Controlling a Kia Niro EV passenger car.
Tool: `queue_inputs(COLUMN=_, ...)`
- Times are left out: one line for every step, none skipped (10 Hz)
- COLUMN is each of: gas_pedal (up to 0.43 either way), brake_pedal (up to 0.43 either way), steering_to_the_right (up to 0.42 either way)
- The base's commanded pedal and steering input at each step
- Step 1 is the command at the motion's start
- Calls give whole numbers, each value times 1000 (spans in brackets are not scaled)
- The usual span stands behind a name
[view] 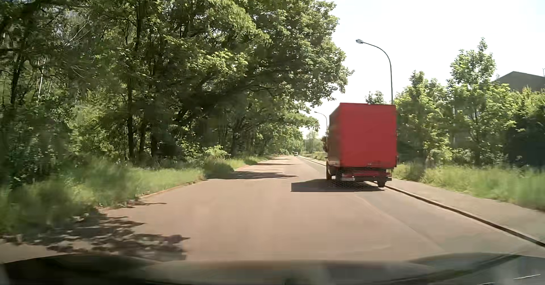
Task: Follow the waypoints while adhering to traffic rules and regulations
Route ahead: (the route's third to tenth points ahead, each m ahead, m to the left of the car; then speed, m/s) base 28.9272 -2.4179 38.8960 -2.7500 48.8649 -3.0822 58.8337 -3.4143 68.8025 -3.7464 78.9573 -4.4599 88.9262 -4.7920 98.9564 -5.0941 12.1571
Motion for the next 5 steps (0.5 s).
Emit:
queue_inputs(gas_pedal=209, brake_pedal=0, steering_to_the_right=-5)
queue_inputs(gas_pedal=209, brake_pedal=0, steering_to_the_right=-4)
queue_inputs(gas_pedal=209, brake_pedal=0, steering_to_the_right=-4)
queue_inputs(gas_pedal=209, brake_pedal=0, steering_to_the_right=-2)
queue_inputs(gas_pedal=209, brake_pedal=0, steering_to_the_right=5)
